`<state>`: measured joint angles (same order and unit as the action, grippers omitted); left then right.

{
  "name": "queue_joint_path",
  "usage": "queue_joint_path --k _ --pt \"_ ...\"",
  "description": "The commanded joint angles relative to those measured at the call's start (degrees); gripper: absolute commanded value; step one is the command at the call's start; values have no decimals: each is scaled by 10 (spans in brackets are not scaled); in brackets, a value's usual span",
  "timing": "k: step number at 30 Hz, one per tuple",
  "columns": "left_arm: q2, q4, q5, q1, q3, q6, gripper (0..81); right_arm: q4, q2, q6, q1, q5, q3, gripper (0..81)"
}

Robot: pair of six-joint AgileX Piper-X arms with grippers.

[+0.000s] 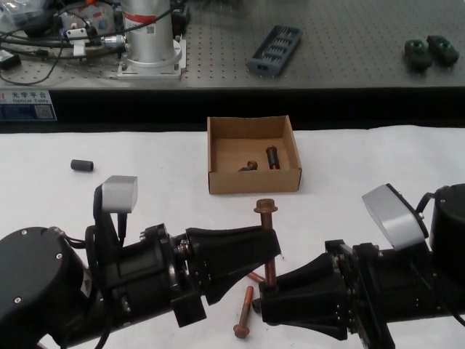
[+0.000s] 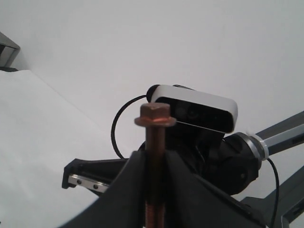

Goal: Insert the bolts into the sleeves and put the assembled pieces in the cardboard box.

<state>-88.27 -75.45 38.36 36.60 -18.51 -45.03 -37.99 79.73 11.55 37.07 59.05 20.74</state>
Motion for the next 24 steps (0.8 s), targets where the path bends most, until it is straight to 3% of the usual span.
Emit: queue_joint_path --k 1,7,18,24 --pt "1 -14 17 3 -2 -10 6 -25 -8 9 1 11 0 76" --pt "1 -12 18 3 -2 -10 6 -85 -8 57 1 11 2 76" --pt "1 -9 19 3 -2 -8 6 -87 -8 65 1 11 2 76" --pt "1 33 61 3 -2 16 6 -87 -8 65 1 11 2 76"
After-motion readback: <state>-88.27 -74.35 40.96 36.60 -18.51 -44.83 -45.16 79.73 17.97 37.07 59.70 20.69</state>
